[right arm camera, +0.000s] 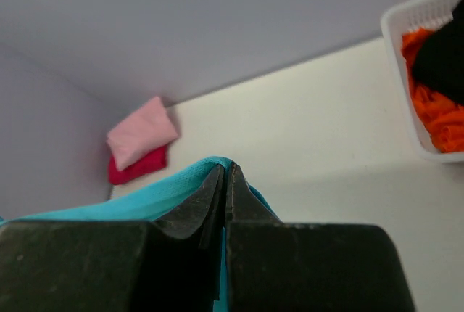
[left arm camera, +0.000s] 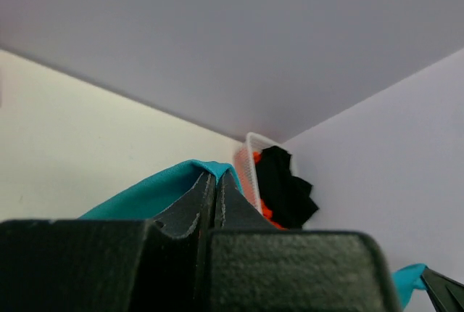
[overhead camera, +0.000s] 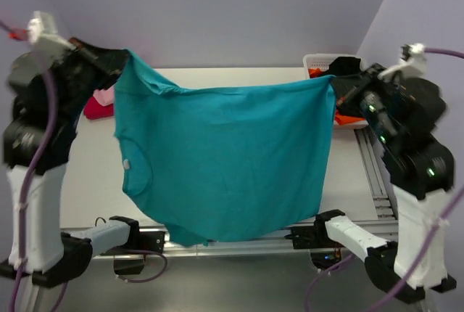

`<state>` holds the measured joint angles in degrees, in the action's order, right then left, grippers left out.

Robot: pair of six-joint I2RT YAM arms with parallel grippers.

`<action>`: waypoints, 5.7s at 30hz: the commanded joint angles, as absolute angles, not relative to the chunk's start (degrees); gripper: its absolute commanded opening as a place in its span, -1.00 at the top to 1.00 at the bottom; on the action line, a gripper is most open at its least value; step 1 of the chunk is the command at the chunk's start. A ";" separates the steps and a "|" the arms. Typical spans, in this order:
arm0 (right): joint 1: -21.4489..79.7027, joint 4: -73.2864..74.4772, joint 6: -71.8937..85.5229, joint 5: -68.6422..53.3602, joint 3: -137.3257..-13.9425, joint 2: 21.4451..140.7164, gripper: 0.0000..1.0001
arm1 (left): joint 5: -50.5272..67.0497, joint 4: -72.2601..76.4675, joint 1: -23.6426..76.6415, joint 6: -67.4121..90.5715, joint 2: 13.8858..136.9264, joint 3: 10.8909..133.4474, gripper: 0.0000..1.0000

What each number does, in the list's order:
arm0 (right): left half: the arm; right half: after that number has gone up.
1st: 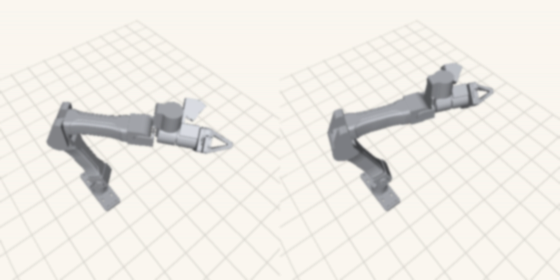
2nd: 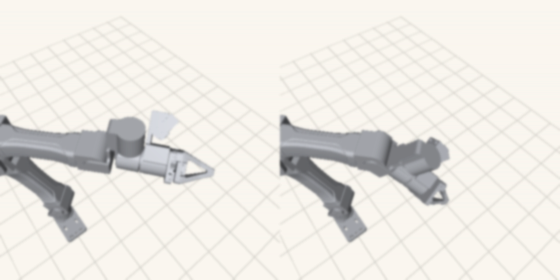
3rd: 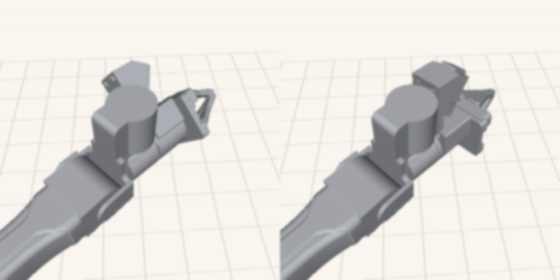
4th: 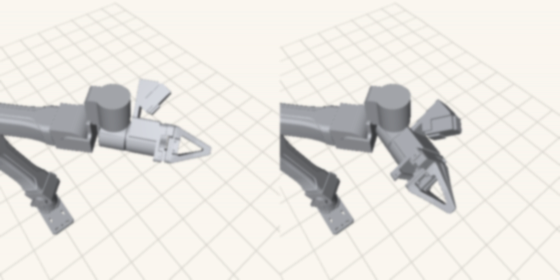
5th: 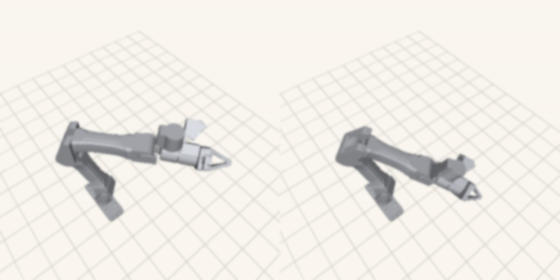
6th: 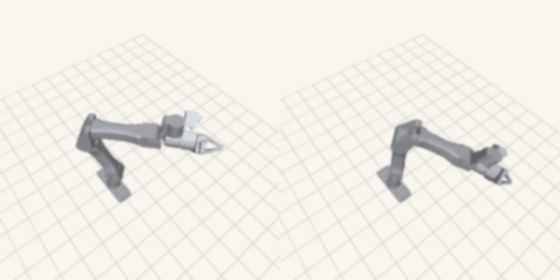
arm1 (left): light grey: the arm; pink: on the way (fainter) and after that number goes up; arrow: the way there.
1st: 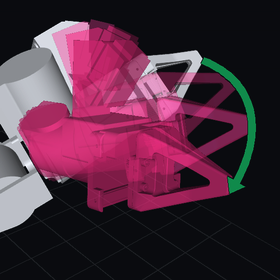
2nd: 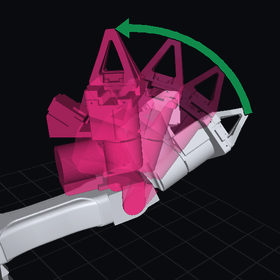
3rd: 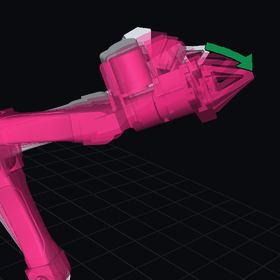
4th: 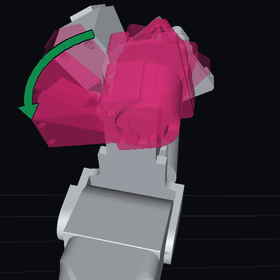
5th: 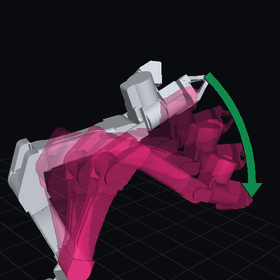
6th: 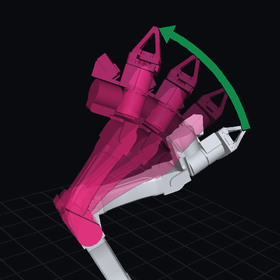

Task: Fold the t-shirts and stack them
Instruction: Flatten out the tshirt

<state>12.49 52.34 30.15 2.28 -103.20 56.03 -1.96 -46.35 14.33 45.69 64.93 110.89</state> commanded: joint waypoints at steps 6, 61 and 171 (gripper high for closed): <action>12.39 38.25 30.85 9.31 -85.80 70.83 1.00 | -6.59 -27.54 13.54 42.02 84.59 97.22 0.99; 9.32 41.40 32.26 13.89 -77.61 86.84 -0.99 | 0.26 -33.03 13.18 65.21 136.23 120.41 -0.62; 30.30 53.61 42.88 8.97 -61.18 62.24 -0.95 | -19.27 -48.95 21.96 63.46 83.54 69.46 -0.97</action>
